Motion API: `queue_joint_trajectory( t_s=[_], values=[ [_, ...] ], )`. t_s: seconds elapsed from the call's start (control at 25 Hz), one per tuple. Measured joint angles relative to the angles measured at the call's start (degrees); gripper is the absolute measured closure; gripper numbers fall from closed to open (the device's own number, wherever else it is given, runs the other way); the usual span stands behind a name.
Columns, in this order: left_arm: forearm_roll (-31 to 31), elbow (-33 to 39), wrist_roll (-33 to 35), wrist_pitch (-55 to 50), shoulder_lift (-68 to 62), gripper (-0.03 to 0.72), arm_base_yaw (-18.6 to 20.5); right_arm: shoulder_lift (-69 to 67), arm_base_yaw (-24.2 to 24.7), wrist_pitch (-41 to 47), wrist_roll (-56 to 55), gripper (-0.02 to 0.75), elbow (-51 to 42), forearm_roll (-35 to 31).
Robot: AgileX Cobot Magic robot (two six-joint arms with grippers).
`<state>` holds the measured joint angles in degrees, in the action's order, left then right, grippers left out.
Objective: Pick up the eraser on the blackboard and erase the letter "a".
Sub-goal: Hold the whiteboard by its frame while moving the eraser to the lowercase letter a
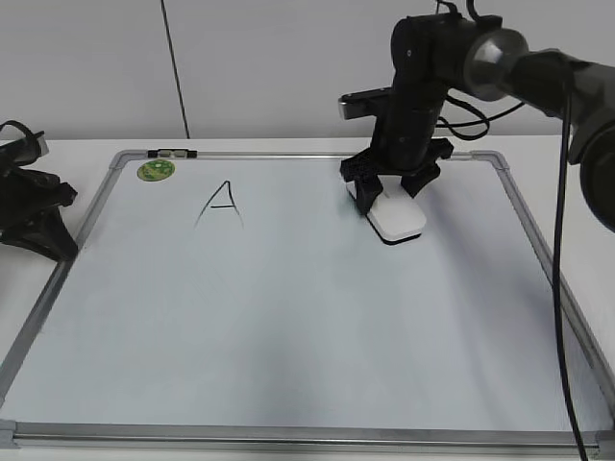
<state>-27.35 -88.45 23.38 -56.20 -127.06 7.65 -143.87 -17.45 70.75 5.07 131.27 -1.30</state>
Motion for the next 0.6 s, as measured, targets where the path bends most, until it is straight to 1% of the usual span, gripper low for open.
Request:
queue_joint_trajectory(
  t_s=[0.4,0.6],
  values=[
    [-0.35,0.0,0.0,0.26,0.0,0.655,0.0,0.0,4.93,0.0,-0.96,0.215,0.07,-0.13],
    [-0.48,0.0,0.0,0.36,0.0,0.655,0.0,0.0,5.64,0.0,-0.95,0.215,0.07,-0.13]
  ],
)
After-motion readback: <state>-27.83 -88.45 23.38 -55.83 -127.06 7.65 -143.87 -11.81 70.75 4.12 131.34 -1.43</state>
